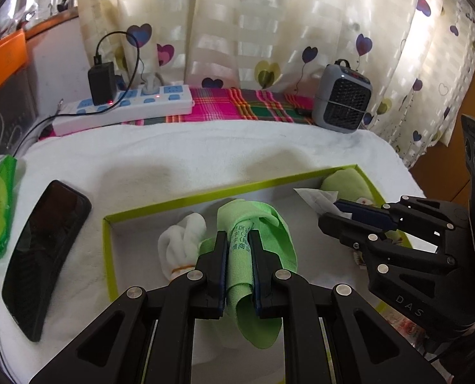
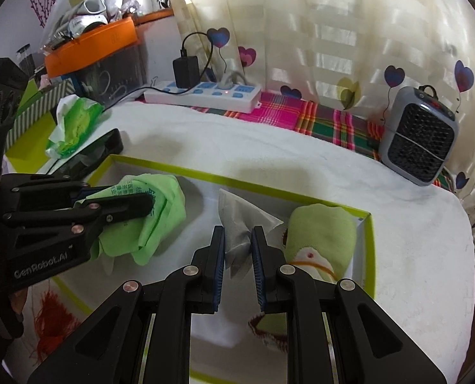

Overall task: Organize soft objects
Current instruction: 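Carry the green cloth with the left tool while the right tool carries the tissue pad toward the box, then lower both held items into the box and open both tools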

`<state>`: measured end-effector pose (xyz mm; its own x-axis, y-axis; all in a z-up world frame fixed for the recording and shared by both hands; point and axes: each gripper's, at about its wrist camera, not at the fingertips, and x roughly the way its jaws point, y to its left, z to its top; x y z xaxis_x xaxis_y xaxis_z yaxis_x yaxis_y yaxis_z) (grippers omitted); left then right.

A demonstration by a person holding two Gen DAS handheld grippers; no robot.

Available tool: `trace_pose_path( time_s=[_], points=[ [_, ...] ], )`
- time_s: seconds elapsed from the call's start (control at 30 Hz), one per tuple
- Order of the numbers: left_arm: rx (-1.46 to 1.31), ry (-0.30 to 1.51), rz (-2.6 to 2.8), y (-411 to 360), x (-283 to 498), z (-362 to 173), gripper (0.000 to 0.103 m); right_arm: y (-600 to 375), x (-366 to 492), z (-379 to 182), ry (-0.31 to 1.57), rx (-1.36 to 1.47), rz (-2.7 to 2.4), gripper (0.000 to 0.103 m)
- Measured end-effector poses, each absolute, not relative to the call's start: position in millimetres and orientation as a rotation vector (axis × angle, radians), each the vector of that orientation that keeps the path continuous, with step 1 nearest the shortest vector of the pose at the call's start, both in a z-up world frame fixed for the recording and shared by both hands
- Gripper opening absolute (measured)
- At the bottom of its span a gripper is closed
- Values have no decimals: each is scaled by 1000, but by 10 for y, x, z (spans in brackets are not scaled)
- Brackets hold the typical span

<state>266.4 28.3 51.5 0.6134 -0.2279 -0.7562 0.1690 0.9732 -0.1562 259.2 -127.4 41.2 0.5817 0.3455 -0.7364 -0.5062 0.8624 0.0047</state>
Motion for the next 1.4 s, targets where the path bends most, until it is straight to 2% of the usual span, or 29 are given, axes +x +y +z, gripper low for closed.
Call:
trace_pose_path(
  time_s=[0.37, 0.9, 1.03, 1.13, 1.4],
  points=[
    [-17, 877, -212, 196, 2721, 426, 11, -1183, 2759, 287, 850, -241, 489, 17],
    [-30, 913, -217, 188, 2770, 366, 19, -1159, 2839, 212, 883, -269, 448, 19],
    [-33, 915, -221, 184, 2771, 364, 25, -1157, 2841, 204, 885, -272, 447, 23],
    [-37, 915, -226, 182, 2769, 365, 31, -1143, 2837, 195, 888, -277, 447, 34],
    [-45, 914, -209, 201, 2750, 379, 35, -1154, 2828, 209, 882, -265, 439, 42]
  ],
)
